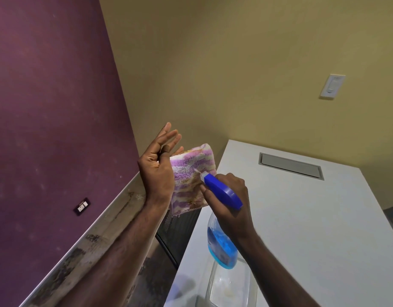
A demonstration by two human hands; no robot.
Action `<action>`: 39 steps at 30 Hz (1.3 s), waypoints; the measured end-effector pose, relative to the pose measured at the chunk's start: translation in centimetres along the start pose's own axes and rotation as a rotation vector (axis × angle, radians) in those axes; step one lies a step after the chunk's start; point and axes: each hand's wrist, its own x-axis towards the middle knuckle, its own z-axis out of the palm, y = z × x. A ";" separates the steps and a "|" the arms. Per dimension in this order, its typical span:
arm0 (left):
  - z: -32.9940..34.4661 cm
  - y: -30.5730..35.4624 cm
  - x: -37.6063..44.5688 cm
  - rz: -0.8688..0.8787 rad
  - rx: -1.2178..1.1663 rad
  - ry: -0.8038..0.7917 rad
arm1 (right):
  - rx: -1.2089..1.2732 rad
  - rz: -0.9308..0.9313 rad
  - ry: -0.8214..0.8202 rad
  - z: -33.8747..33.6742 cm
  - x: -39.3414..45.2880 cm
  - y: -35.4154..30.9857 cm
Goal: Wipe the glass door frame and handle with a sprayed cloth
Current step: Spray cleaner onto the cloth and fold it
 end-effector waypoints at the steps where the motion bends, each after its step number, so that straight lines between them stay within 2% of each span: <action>1: 0.0 0.0 0.1 -0.002 -0.005 -0.001 | -0.010 -0.017 0.009 0.0 0.0 -0.1; 12: -0.5 0.0 0.7 -0.012 -0.003 -0.009 | -0.055 0.020 0.108 -1.2 -1.4 1.9; 18: -0.5 0.1 0.8 -0.010 -0.004 -0.008 | -0.038 0.013 0.030 -2.0 -2.1 3.2; 32: 0.0 -0.6 1.0 -0.019 0.007 -0.019 | -0.178 -0.058 -0.087 -3.0 -4.8 7.4; 39: 0.0 -1.6 0.9 -0.041 0.039 -0.019 | -0.070 0.168 -0.182 -4.1 -6.2 10.9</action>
